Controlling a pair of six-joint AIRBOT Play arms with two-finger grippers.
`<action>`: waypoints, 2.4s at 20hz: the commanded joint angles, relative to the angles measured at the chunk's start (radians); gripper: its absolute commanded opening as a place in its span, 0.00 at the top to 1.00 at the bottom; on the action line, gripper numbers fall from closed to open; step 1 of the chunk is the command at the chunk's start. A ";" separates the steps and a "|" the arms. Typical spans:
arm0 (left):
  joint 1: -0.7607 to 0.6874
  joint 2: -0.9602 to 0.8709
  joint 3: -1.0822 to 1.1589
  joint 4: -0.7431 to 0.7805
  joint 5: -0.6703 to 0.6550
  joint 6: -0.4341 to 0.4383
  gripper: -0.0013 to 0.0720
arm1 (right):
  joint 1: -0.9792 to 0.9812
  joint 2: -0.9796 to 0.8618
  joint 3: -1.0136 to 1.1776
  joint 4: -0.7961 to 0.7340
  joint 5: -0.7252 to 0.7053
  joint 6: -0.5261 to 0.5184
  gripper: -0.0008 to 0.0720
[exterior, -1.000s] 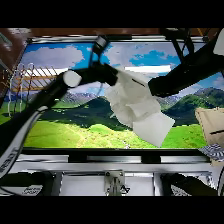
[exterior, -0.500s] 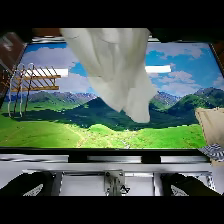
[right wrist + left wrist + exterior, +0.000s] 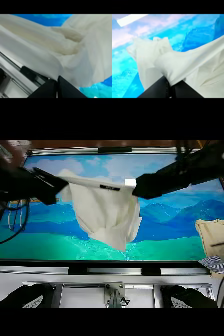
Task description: Fold the shirts.
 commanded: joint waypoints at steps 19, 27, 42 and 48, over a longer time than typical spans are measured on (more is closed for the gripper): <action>0.080 -0.349 -0.063 -0.139 0.200 0.152 0.90 | -0.079 -0.195 -0.545 -0.110 -0.238 0.143 0.07; 0.080 -0.349 -0.063 -0.139 0.185 0.151 0.90 | -0.021 -0.272 -0.606 -0.029 -0.392 0.058 0.08; 0.083 -0.346 -0.063 -0.139 0.156 0.151 0.90 | 0.071 -0.309 -0.605 -0.159 -0.502 0.008 0.37; 0.109 -0.307 0.034 -0.140 0.126 0.151 0.90 | 0.058 -0.146 -0.390 -0.406 -0.383 0.023 0.87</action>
